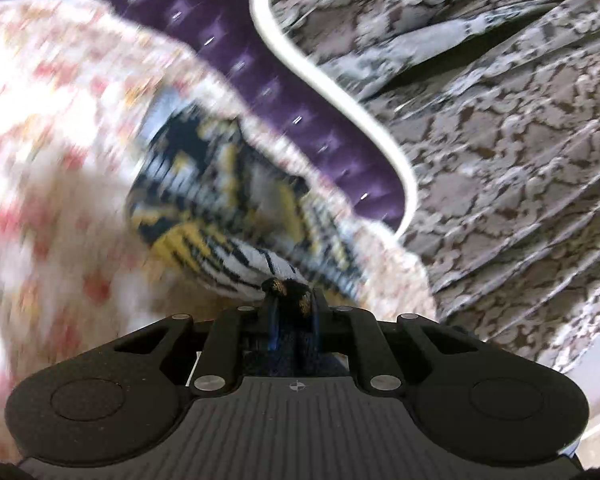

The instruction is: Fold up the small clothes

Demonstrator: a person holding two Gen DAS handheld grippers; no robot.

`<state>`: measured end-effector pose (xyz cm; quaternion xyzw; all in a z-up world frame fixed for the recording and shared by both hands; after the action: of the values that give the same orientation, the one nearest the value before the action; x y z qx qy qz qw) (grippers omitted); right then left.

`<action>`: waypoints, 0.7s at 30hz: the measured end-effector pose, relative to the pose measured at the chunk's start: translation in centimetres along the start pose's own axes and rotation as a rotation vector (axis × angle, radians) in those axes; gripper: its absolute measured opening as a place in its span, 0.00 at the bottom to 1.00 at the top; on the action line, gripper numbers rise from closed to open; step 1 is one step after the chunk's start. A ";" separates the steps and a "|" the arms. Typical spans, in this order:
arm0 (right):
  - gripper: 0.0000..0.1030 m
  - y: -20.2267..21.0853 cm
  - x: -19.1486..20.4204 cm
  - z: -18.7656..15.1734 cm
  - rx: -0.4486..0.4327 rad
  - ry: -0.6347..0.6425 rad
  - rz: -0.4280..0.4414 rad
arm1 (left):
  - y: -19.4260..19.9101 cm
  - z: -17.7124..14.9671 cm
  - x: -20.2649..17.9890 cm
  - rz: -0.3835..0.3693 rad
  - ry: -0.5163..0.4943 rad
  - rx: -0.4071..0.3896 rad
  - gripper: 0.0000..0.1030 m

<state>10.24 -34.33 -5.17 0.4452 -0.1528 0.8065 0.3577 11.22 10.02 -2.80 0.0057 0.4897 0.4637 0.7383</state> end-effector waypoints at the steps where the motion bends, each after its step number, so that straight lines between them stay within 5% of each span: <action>1: 0.16 -0.4 0.2 0.7 -0.008 0.014 0.007 | -0.2 1.0 -0.4 -0.005 -0.007 -0.014 0.14; 11: 0.16 -7.9 -0.9 7.5 -0.090 0.112 0.006 | -6.5 8.4 -0.2 0.032 -0.041 -0.072 0.14; 21: 0.16 -17.2 -7.9 11.0 -0.062 0.131 -0.139 | -15.0 11.9 5.2 0.147 0.005 -0.041 0.14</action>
<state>31.94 -32.09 -6.82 0.3898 -0.1225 0.8019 0.4358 30.60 10.35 -7.28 0.0252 0.4801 0.5267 0.7011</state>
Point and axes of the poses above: each gripper's, at about its wrist camera, not at the fingertips, and y roughly against the way its jaws point, x to its left, z to its top, the point moved 1 cm from there along -y, roughly the way its jaws point, and after that the axes turned 2 degrees about z, right-handed, at the moved point
